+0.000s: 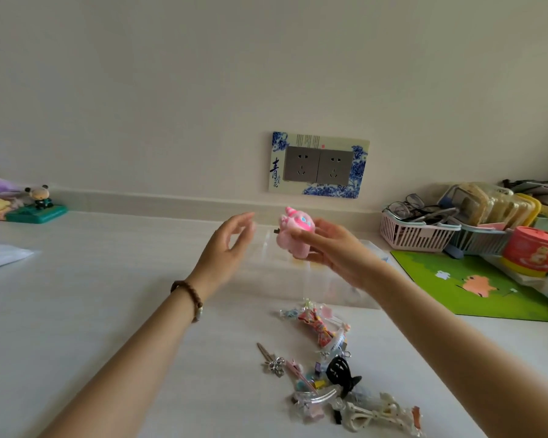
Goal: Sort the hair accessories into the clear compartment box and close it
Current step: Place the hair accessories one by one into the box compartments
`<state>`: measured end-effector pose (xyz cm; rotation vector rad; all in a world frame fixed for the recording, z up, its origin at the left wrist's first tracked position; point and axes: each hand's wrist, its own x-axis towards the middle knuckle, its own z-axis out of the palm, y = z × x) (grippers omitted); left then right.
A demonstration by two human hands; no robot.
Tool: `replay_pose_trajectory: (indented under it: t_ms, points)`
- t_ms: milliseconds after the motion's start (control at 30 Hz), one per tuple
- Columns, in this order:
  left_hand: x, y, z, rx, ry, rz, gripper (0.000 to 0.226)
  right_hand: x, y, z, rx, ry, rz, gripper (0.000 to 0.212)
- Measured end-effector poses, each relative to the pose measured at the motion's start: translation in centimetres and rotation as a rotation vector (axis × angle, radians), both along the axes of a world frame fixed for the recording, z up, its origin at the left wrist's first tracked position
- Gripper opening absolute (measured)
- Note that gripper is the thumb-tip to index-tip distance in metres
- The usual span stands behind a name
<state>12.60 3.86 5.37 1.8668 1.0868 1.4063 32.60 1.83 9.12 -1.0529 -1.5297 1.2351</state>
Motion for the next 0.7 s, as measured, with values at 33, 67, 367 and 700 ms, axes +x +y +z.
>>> replay_pose_trajectory:
  t_ms: [33, 67, 367, 700]
  points:
    - [-0.3, 0.3, -0.7, -0.071, -0.062, 0.000, 0.036, -0.2, 0.7, 0.4, 0.035, -0.098, -0.064, 0.056]
    - [-0.4, 0.4, -1.4, -0.129, -0.101, -0.017, 0.038, -0.4, 1.4, 0.6, 0.060, -0.182, -0.111, 0.052]
    - [1.0, 0.6, -4.9, -0.202, 0.023, -0.246, 0.042, -3.0, 4.6, 0.2, 0.093, -0.672, -0.203, 0.029]
    - [1.1, 0.5, -5.1, -0.184, 0.113, -0.175, 0.059, -0.9, 4.0, -1.9, 0.384, -1.046, -0.094, 0.052]
